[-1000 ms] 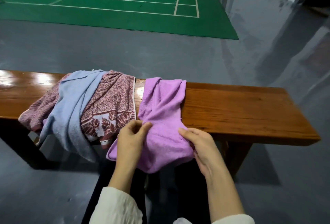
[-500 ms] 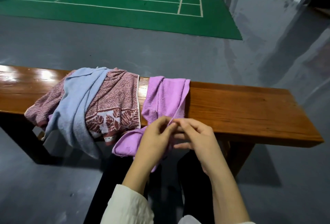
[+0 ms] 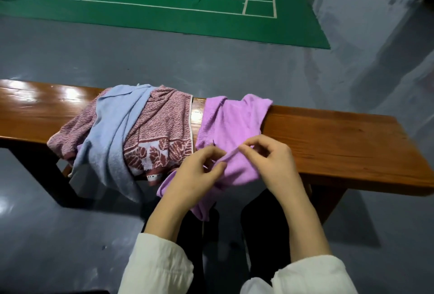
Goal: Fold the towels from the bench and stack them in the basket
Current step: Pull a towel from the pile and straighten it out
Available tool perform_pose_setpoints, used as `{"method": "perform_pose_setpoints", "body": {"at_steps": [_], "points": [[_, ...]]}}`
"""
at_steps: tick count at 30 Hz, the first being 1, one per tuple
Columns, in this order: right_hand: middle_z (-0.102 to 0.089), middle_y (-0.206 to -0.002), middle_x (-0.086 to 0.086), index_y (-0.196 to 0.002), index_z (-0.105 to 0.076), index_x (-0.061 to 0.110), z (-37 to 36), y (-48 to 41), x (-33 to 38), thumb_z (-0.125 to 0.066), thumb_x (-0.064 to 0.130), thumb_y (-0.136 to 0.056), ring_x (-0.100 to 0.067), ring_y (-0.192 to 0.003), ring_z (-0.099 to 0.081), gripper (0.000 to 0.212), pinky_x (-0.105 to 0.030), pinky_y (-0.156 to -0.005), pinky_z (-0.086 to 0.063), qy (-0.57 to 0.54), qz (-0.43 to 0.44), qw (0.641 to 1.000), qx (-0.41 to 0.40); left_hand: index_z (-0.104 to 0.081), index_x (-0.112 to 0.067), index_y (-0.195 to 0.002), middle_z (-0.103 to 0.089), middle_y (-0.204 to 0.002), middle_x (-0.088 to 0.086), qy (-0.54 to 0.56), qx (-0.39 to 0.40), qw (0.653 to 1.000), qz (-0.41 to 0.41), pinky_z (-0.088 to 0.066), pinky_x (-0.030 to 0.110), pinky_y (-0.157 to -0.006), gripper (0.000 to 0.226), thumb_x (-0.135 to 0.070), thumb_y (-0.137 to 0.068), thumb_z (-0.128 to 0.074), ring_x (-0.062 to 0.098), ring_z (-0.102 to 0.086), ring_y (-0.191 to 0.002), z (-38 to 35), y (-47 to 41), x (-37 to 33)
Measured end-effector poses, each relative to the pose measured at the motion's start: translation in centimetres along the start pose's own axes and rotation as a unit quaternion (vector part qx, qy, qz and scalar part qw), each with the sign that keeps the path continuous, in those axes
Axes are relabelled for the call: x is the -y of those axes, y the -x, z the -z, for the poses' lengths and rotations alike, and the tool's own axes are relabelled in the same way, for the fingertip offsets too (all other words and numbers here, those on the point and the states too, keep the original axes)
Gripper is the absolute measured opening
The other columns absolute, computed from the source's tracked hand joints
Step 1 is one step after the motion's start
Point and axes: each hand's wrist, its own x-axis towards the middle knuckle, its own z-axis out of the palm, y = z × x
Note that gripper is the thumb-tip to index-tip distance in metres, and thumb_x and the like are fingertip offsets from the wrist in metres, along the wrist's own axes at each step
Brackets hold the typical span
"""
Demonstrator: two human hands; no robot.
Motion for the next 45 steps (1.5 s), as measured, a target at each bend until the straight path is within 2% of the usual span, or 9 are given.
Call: {"method": "perform_pose_setpoints", "body": {"at_steps": [5, 11, 19, 24, 29, 34, 39, 41, 45], "points": [[-0.06, -0.068, 0.007, -0.078, -0.066, 0.015, 1.2, 0.8, -0.5, -0.069, 0.009, -0.084, -0.001, -0.064, -0.048, 0.009, -0.013, -0.063, -0.038, -0.038, 0.001, 0.995, -0.09, -0.064, -0.013, -0.073, -0.06, -0.062, -0.009, 0.047, 0.001, 0.999, 0.023, -0.041, 0.024, -0.061, 0.019, -0.032, -0.073, -0.068, 0.005, -0.051, -0.06, 0.3, 0.2, 0.2], [-0.064, -0.076, -0.01, -0.079, -0.066, 0.009, 1.3, 2.6, -1.9, -0.068, 0.01, -0.085, -0.01, -0.069, -0.05, 0.006, -0.017, -0.065, -0.039, -0.062, -0.036, 0.991, -0.116, -0.045, -0.02, -0.059, -0.047, -0.059, -0.009, -0.034, 0.001, 0.999, -0.017, -0.04, 0.029, -0.061, 0.018, -0.032, -0.064, -0.058, 0.005, -0.044, -0.059, 0.5, 0.6, -0.6], [-0.06, -0.075, 0.007, -0.077, -0.059, 0.023, 3.9, 3.5, -3.6, -0.063, 0.012, -0.089, -0.007, -0.073, -0.053, 0.017, -0.009, -0.068, -0.041, -0.049, -0.072, 0.974, -0.209, -0.041, -0.008, -0.056, -0.036, -0.058, -0.002, -0.032, -0.003, 0.999, -0.021, -0.029, 0.028, -0.056, 0.035, -0.041, -0.061, -0.05, 0.009, -0.037, -0.058, 3.3, 1.5, 0.6], [-0.058, -0.074, 0.005, -0.081, -0.061, 0.012, 2.5, 4.2, -2.3, -0.065, 0.007, -0.088, 0.004, -0.068, -0.05, 0.009, -0.008, -0.067, -0.039, -0.105, -0.055, 0.982, -0.147, -0.04, -0.016, -0.068, -0.039, -0.059, -0.013, 0.013, -0.075, 0.997, 0.01, -0.032, 0.027, -0.056, 0.035, -0.047, -0.066, -0.055, 0.004, -0.035, -0.059, 3.9, 1.7, 0.8], [-0.061, -0.068, 0.014, -0.077, -0.063, 0.013, 1.2, 4.6, -0.5, -0.068, 0.004, -0.084, 0.004, -0.066, -0.052, 0.013, -0.009, -0.065, -0.041, -0.166, -0.027, 0.983, -0.073, -0.04, -0.023, -0.08, -0.044, -0.069, -0.017, 0.071, -0.042, 0.996, 0.021, -0.034, 0.023, -0.062, 0.024, -0.044, -0.076, -0.052, 0.001, -0.039, -0.064, 1.9, 1.2, -1.5], [-0.066, -0.07, 0.015, -0.076, -0.064, 0.015, 0.7, 4.3, 1.0, -0.064, -0.004, -0.084, 0.007, -0.069, -0.056, 0.02, -0.008, -0.068, -0.042, -0.204, -0.012, 0.979, -0.003, -0.054, -0.026, -0.121, -0.057, -0.115, -0.009, 0.014, 0.068, 0.994, -0.089, -0.039, 0.017, -0.096, 0.046, -0.036, -0.079, -0.067, 0.001, -0.054, -0.11, -1.0, 0.9, -4.3], [-0.069, -0.071, 0.007, -0.075, -0.07, 0.012, 1.4, 4.2, 0.4, -0.068, -0.001, -0.082, 0.003, -0.071, -0.06, 0.014, -0.009, -0.069, -0.043, -0.158, -0.031, 0.987, 0.002, -0.071, -0.02, -0.083, -0.055, -0.059, -0.017, -0.116, 0.014, 0.99, -0.075, -0.037, 0.014, -0.062, 0.018, -0.036, -0.077, -0.075, -0.008, -0.048, -0.061, -1.7, 0.2, -4.5], [-0.07, -0.074, 0.006, -0.074, -0.07, 0.016, 1.5, 4.2, 0.1, -0.069, 0.004, -0.082, 0.002, -0.072, -0.06, 0.014, -0.011, -0.071, -0.044, -0.118, -0.044, 0.992, 0.013, -0.069, -0.019, -0.072, -0.048, -0.056, -0.017, -0.136, -0.011, 0.986, -0.093, -0.032, 0.014, -0.059, 0.021, -0.038, -0.074, -0.075, -0.009, -0.046, -0.06, -1.6, 0.1, -3.8], [-0.065, -0.072, 0.009, -0.07, -0.069, 0.017, 2.3, 4.1, -0.7, -0.075, 0.011, -0.078, 0.001, -0.072, -0.059, 0.011, -0.013, -0.072, -0.042, -0.028, -0.034, 0.999, -0.006, -0.066, -0.023, -0.071, -0.052, -0.068, -0.012, -0.139, -0.085, 0.983, -0.088, -0.044, 0.033, -0.067, 0.032, -0.055, -0.071, -0.06, 0.002, -0.05, -0.065, -0.2, 0.2, -2.6]]}}
